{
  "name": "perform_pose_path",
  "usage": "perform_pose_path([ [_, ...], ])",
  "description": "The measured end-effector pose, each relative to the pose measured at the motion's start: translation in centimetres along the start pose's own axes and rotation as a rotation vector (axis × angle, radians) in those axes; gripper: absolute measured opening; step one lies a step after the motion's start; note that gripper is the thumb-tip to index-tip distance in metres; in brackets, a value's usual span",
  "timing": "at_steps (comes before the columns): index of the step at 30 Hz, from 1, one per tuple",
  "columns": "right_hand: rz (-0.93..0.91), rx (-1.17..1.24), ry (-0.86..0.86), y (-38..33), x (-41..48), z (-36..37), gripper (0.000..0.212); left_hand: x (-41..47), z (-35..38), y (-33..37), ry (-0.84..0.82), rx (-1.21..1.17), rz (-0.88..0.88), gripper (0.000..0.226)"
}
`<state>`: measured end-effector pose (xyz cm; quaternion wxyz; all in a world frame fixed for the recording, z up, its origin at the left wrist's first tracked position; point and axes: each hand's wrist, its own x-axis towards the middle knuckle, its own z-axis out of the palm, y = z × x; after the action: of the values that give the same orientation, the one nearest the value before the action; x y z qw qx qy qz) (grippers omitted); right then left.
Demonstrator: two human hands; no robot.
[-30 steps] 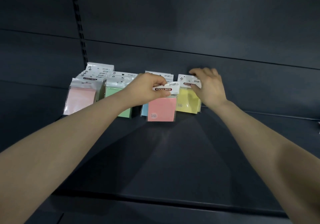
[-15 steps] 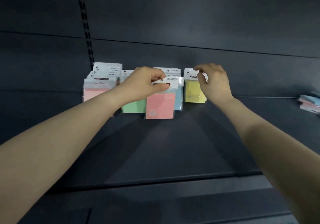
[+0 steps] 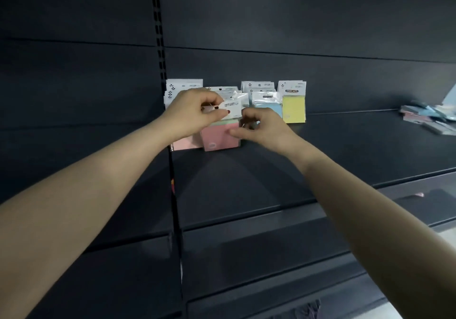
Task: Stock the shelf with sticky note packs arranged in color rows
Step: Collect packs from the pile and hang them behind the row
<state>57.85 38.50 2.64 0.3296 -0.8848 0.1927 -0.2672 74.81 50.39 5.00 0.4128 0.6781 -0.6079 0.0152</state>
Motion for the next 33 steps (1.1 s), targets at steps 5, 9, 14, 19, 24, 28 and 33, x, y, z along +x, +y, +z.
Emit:
perform_pose_path([
  [5, 0.04, 0.067, -0.025, -1.7, 1.5, 0.8, 0.032, -1.4, -2.8, -2.9, 0.126, 0.038, 0.001, 0.032],
  [9, 0.043, 0.128, -0.094, -3.2, 2.9, 1.9, 0.031, -2.8, -4.7, -6.9, 0.123, 0.218, -0.156, 0.042],
  [14, 0.04, -0.112, 0.002, -3.8, 4.4, 4.4, 0.024, -4.6, -5.1, -9.6, -0.103, 0.412, -0.306, 0.049],
  [19, -0.032, -0.448, 0.129, -3.8, 5.6, 6.1, 0.031, -5.7, -5.2, -9.9, -0.173, 0.485, -0.309, 0.05],
  [24, -0.086, -0.575, 0.12, -3.9, 5.6, 7.2, 0.055, -6.1, -5.7, -10.1, -0.192, 0.507, -0.289, 0.053],
  [28, -0.099, -0.638, 0.115, -4.3, 5.4, 7.2, 0.065, -6.2, -6.1, -9.9, -0.155, 0.536, -0.259, 0.053],
  [33, -0.148, -0.825, 0.167, -4.1, 4.5, 6.1, 0.061, -5.7, -7.0, -8.2, -0.051, 0.553, -0.159, 0.053],
])
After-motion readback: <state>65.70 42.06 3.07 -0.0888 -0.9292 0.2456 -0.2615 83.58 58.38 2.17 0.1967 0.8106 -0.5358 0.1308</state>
